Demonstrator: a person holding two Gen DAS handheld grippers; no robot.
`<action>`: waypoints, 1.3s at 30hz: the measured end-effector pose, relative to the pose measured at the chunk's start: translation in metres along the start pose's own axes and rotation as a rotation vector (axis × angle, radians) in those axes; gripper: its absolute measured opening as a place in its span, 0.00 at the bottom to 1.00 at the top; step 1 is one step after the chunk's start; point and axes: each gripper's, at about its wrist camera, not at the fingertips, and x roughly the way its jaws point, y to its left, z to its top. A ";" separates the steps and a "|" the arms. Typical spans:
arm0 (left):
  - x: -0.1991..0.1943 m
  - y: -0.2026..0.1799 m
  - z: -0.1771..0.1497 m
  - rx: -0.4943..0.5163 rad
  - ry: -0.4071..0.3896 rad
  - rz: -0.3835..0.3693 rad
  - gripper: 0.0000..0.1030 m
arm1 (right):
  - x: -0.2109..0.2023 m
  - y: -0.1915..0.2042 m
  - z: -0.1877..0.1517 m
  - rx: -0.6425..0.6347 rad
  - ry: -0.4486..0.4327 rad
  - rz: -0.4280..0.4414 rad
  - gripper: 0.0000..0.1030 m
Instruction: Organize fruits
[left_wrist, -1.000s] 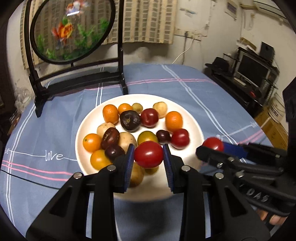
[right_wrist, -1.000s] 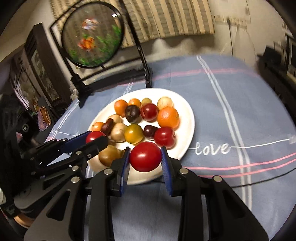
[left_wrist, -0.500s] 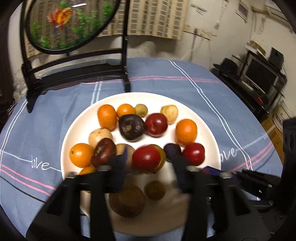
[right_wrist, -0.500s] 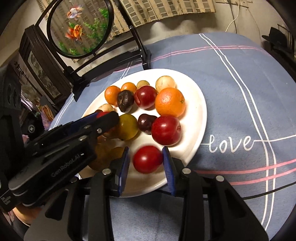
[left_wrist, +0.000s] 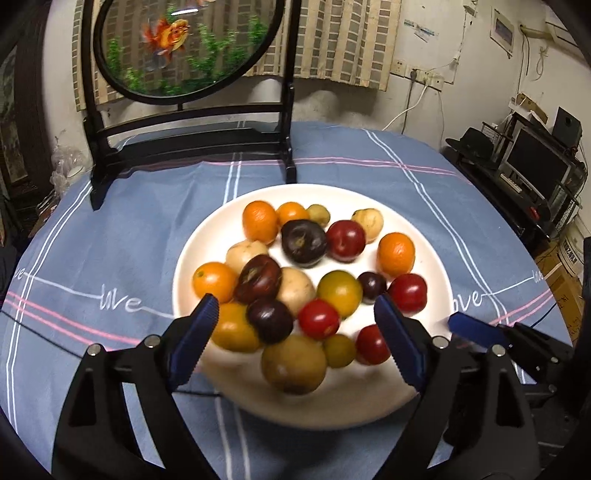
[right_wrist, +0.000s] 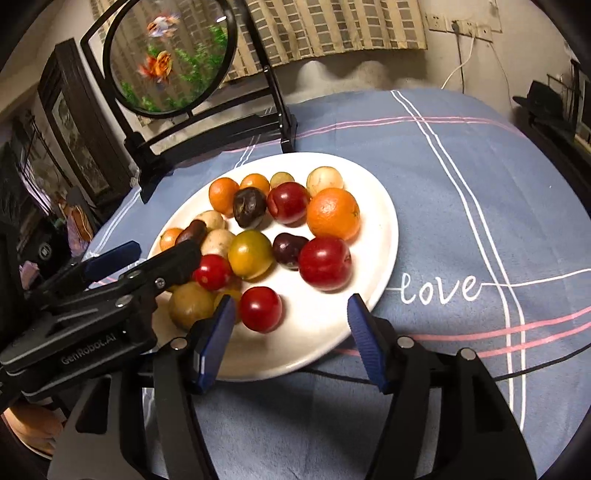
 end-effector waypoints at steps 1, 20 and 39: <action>-0.002 0.002 -0.002 -0.005 0.002 0.002 0.85 | -0.001 0.001 -0.001 -0.005 -0.001 -0.004 0.62; -0.057 0.009 -0.044 -0.006 -0.009 0.005 0.91 | -0.048 0.010 -0.034 -0.084 -0.044 -0.123 0.62; -0.095 0.023 -0.098 -0.034 -0.001 0.047 0.93 | -0.070 0.007 -0.084 -0.107 -0.042 -0.251 0.99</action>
